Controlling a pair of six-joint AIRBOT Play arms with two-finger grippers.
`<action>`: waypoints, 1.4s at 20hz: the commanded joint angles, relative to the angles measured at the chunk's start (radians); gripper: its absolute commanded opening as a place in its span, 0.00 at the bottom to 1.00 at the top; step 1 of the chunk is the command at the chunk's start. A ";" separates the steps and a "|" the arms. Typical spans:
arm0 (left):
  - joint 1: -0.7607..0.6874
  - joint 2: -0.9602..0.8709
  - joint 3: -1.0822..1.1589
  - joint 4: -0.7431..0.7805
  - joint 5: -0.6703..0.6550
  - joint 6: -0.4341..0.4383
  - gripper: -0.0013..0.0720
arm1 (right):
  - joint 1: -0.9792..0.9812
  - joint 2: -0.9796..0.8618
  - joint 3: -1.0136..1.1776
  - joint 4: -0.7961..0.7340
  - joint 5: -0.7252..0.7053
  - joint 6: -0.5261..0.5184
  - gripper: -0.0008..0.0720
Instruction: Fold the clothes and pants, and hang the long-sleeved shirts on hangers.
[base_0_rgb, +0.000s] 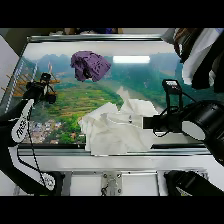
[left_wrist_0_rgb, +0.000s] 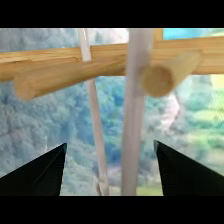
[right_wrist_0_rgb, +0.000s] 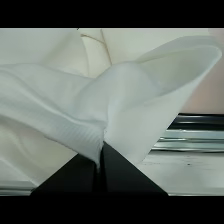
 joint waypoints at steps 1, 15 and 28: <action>0.002 -0.009 -0.015 -0.007 -0.010 -0.019 0.85 | 0.001 0.000 0.000 0.000 0.000 0.000 0.05; 0.001 0.018 0.045 -0.009 -0.022 -0.024 0.05 | 0.001 0.000 0.000 0.000 0.000 0.000 0.05; -0.086 0.300 0.045 -0.011 -0.043 0.003 0.04 | 0.001 0.000 0.000 0.000 0.000 0.000 0.05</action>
